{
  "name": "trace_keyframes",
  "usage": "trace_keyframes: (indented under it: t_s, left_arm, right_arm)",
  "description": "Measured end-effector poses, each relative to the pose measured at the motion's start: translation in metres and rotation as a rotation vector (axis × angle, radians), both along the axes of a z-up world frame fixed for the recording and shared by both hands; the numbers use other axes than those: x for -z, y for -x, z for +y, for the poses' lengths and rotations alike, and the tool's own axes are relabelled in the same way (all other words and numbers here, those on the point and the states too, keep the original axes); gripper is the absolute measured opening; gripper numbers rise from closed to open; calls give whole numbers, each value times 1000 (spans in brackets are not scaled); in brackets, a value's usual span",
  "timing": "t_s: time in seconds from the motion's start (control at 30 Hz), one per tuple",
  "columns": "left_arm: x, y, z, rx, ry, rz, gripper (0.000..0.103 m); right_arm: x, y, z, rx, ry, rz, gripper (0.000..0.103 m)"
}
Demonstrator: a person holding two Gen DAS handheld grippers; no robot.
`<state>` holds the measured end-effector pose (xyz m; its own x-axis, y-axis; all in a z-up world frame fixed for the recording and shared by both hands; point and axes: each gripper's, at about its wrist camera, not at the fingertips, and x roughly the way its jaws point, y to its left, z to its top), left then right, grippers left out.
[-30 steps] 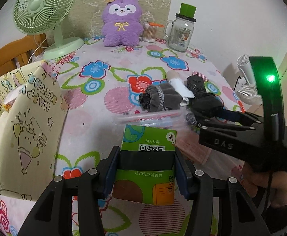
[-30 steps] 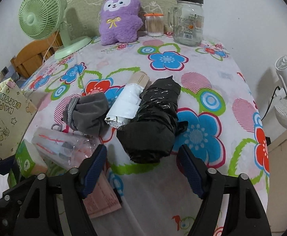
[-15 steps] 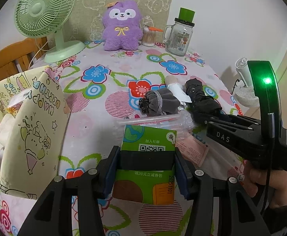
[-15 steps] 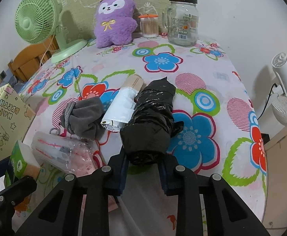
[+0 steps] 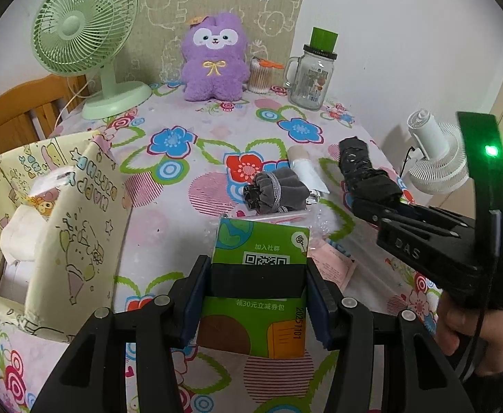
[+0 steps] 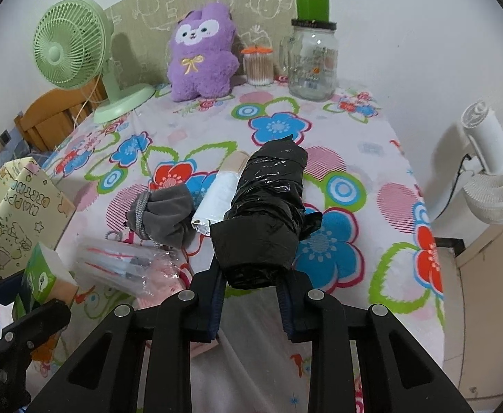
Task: Organize soft objects
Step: 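Grasp the green-and-black box with the left tool while the right grasps the black rolled bag, then lift the green box and black rolled bag toward the yellow fabric box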
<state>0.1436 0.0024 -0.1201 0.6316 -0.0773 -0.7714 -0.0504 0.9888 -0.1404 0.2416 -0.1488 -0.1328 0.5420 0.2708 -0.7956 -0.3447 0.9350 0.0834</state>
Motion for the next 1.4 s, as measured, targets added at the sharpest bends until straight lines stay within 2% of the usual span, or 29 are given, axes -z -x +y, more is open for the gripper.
trace_keyframes:
  t_s: [0.43, 0.93, 1.2, 1.4]
  left_arm:
    - [-14, 14, -4, 8, 0, -31, 54]
    - [-30, 30, -6, 21, 5, -66, 54]
    - [-56, 49, 6, 0, -9, -135, 54]
    - [-69, 61, 26, -35, -22, -170, 54]
  right_arm:
    - [-21, 50, -16, 72, 44, -55, 30]
    - [-62, 129, -38, 114, 22, -144, 30]
    - [-91, 145, -22, 94, -1, -228, 30]
    - [-107, 146, 7, 39, -10, -265, 30]
